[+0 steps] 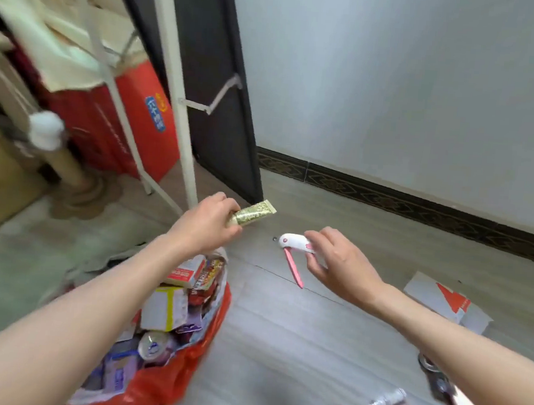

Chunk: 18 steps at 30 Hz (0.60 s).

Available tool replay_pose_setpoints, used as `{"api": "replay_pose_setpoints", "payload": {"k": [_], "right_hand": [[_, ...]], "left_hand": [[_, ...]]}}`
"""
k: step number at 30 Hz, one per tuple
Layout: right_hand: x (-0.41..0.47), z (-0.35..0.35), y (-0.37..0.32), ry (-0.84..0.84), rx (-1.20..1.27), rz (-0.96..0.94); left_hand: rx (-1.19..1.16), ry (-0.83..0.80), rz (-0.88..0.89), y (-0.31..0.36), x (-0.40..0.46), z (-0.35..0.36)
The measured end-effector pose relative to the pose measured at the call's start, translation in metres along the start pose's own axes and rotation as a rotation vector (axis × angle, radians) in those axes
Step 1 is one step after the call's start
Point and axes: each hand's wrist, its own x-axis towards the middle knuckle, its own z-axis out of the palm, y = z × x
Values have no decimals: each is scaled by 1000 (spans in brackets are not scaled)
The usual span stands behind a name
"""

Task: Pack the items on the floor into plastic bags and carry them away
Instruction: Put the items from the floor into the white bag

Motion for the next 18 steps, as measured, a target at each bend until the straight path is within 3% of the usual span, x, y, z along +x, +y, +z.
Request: {"api": "replay_pose_setpoints", "payload": {"k": [6,12,18], "right_hand": [[71,59,-104,-70,86,-204],[92,173,-164,-247,262,-56],[106,244,-181,-329,280,58]], "left_hand": [[-73,93,-375,-130,-74,-10],[-158,86,-686,-216,-142,61],[-282,308,-819,-240,-148,109]]}}
